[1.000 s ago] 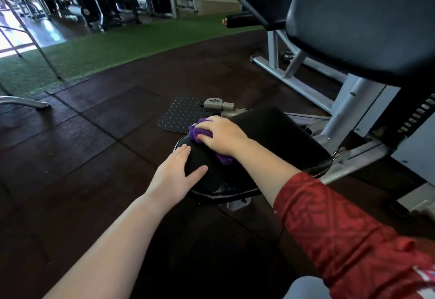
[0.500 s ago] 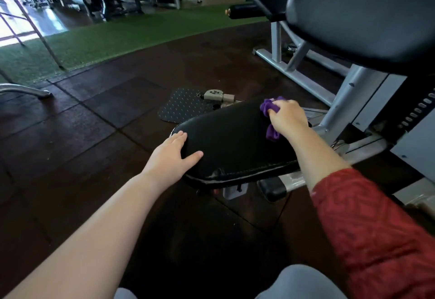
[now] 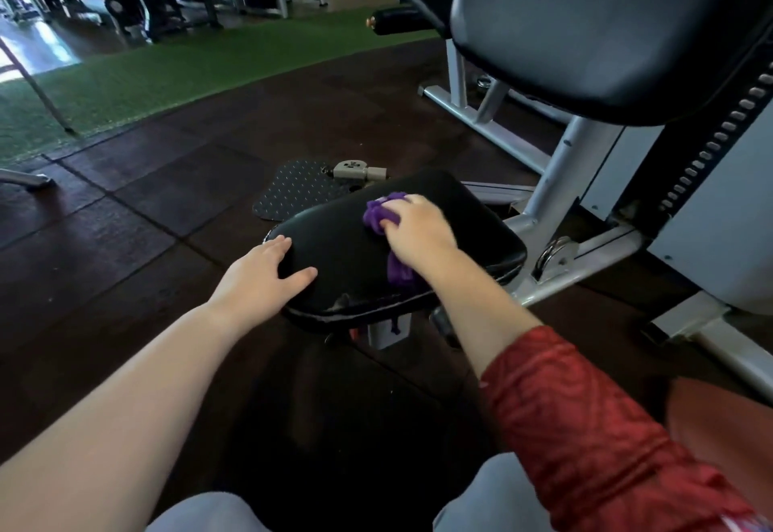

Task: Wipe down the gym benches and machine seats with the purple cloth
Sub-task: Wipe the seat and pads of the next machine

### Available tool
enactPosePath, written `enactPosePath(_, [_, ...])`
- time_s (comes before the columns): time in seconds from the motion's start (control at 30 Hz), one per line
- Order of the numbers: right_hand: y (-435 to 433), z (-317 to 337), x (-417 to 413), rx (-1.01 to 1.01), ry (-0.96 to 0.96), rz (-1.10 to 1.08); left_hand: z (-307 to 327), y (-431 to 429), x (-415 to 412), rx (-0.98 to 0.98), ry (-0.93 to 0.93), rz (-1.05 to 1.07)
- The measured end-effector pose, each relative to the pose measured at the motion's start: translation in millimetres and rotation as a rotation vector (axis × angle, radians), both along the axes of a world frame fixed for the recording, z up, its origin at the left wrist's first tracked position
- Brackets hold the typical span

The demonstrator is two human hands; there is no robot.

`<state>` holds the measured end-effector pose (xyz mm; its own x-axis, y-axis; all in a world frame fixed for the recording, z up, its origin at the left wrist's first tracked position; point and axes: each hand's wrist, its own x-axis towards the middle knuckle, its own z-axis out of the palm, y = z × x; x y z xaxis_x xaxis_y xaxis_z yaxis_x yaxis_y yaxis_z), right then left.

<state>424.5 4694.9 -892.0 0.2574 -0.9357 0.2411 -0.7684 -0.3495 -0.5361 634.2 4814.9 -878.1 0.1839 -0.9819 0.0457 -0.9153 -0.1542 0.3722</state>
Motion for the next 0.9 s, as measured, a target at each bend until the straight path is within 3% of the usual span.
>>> enactPosePath(0.13, [-1.3,-6.7,-72.8,-0.042,-0.025,-0.192,-0.4,1.6,-0.5,-0.004,0.013,0.008])
enactPosePath(0.23, [22.4,-11.0,-92.0,-0.070,0.029,-0.219,-2.4,3.2,-2.2,-0.009,0.022,0.005])
enactPosePath(0.4, [65.3,-6.1,-24.7,-0.126,0.054,0.079,0.8,9.9,2.7,-0.018,0.140,-0.007])
enactPosePath(0.5, [69.6,0.2,38.6,-0.071,0.052,0.280,-0.5,21.0,12.3,-0.161,0.190,0.019])
enactPosePath(0.67, [25.0,14.1,97.3,0.036,0.090,0.379,-13.2,30.4,31.0,-0.133,0.303,0.188])
enactPosePath(0.77, [-14.0,12.9,101.4,0.067,0.099,0.316,-14.0,23.7,29.0,-0.174,0.295,0.141])
enactPosePath(0.9, [-65.0,7.6,57.2,0.047,0.070,0.073,-12.6,8.9,18.4,-0.198,0.243,0.058])
